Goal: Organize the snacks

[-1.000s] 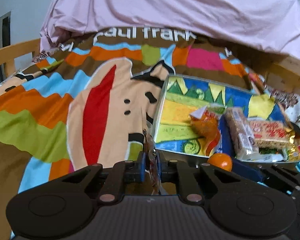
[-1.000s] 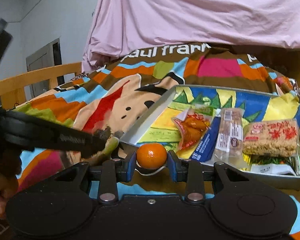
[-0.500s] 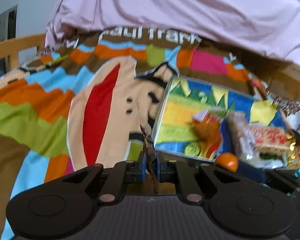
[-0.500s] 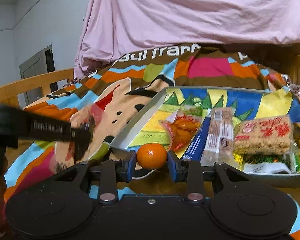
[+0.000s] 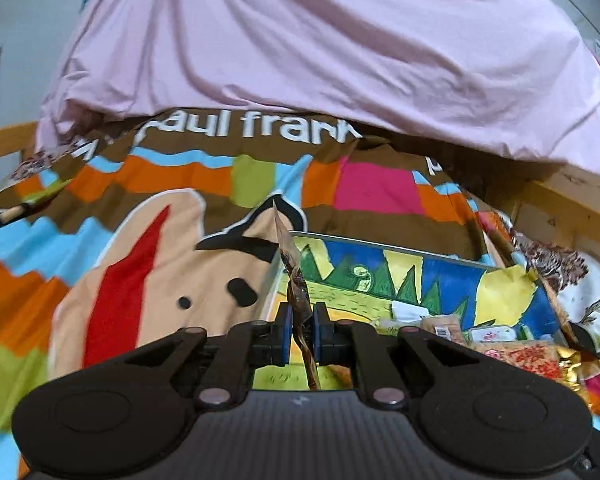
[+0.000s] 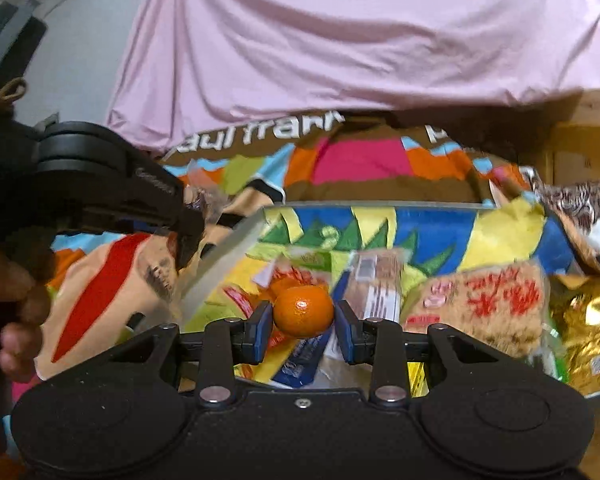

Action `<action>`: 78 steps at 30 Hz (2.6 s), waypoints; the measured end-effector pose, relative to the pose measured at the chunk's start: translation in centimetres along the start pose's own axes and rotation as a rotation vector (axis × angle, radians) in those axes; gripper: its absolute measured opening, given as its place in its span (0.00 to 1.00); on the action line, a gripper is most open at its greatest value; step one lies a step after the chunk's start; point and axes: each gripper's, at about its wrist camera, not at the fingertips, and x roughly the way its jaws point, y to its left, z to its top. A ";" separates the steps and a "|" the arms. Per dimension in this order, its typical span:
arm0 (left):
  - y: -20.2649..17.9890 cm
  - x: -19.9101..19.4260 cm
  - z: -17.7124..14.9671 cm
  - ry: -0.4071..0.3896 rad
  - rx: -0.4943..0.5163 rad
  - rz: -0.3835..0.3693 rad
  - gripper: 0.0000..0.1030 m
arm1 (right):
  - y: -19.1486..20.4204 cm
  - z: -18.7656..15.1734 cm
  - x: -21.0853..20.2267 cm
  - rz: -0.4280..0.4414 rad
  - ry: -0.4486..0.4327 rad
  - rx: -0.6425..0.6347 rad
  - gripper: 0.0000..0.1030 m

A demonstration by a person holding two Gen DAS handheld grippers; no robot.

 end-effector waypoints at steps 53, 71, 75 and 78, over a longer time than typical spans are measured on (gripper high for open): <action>1.2 -17.7 -1.6 -0.186 -0.093 -0.018 0.99 | 0.9 7.2 -21.1 -0.149 -0.252 -0.036 0.99; 1.9 -28.4 -7.2 -0.234 -0.070 0.028 1.00 | 2.8 3.3 -30.1 -0.172 -0.230 -0.029 0.99; 2.3 -29.5 -8.1 -0.223 -0.068 0.037 1.00 | 3.4 2.5 -31.0 -0.174 -0.221 -0.049 0.99; 2.7 -30.1 -9.0 -0.209 -0.067 0.042 1.00 | 3.7 1.9 -31.7 -0.176 -0.213 -0.059 0.99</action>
